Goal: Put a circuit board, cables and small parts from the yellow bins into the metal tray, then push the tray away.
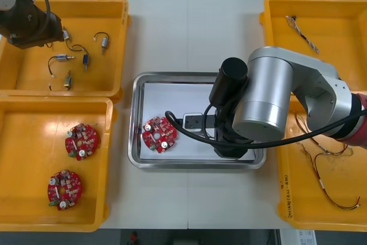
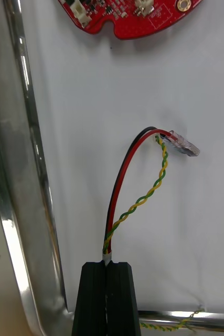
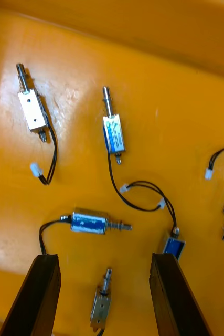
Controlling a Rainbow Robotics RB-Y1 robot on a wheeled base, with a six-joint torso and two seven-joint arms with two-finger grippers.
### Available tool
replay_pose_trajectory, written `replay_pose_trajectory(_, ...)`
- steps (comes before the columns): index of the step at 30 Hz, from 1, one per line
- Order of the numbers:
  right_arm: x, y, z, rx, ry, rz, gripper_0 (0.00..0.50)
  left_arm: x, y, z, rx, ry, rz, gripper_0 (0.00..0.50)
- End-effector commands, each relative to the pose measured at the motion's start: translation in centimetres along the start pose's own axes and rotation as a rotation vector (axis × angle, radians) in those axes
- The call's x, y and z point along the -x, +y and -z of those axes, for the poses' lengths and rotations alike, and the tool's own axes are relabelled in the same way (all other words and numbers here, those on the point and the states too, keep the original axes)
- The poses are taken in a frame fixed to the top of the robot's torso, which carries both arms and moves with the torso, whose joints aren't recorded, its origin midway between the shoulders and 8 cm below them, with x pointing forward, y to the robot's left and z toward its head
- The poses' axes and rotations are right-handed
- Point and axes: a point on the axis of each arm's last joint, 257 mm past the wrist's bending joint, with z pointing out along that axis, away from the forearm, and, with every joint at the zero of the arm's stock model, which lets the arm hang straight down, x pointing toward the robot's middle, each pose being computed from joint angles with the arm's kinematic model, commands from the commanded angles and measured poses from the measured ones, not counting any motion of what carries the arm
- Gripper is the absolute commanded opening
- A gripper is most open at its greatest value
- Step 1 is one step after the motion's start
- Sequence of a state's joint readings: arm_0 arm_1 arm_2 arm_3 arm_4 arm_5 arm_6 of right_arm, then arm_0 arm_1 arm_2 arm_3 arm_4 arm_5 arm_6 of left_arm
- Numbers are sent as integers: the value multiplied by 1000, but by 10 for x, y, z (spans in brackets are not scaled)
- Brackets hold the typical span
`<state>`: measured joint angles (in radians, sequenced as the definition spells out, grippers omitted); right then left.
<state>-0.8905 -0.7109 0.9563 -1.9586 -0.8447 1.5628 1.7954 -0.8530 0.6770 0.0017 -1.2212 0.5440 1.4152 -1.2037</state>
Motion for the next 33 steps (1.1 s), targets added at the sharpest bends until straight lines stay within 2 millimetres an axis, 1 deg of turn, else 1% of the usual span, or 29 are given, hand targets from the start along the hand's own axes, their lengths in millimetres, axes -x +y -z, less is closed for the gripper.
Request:
replay_pose_trajectory(1,17,-11,-2,-44,-25,68,0,62,10,26,9,-125,-67,500)
replay_pose_trajectory(6,15,-12,-14,-37,-26,63,0,75,19,19,22,-151,-55,500)
replay_pose_trajectory(9,15,-13,-16,-36,-22,68,0,83,24,16,26,-167,-44,500)
replay_pose_trajectory(10,15,-13,-16,-36,-22,68,0,83,24,16,26,-167,-44,500)
replay_pose_trajectory(12,14,-13,-16,-36,-19,71,131,88,28,13,30,-177,-36,500)
replay_pose_trajectory(13,13,-13,-17,-34,-18,71,253,91,28,12,28,-184,-34,500)
replay_pose_trajectory(14,13,-12,-16,-34,-18,72,417,93,29,10,29,-190,-31,500)
replay_pose_trajectory(15,13,-12,-16,-33,-16,72,486,95,31,10,32,-193,-31,500)
replay_pose_trajectory(16,13,-13,-16,-34,-15,73,500,96,33,8,35,-197,-28,500)
replay_pose_trajectory(19,13,-13,-15,-33,-15,70,500,100,37,4,37,-210,-22,500)
replay_pose_trajectory(23,16,-14,-6,-32,-24,63,500,103,45,-7,40,-242,-20,500)
replay_pose_trajectory(25,16,-15,1,-33,-24,61,500,103,43,-11,35,-250,-21,500)
replay_pose_trajectory(27,17,-17,12,-36,-22,58,500,102,44,-16,33,-252,-16,500)
replay_pose_trajectory(30,21,-19,34,-37,-28,45,500,100,39,-25,22,-267,-13,500)
replay_pose_trajectory(31,22,-19,38,-34,-30,40,500,99,39,-27,20,-270,-9,500)
replay_pose_trajectory(33,21,-21,54,-32,-42,15,500,98,34,-36,12,-290,-9,500)
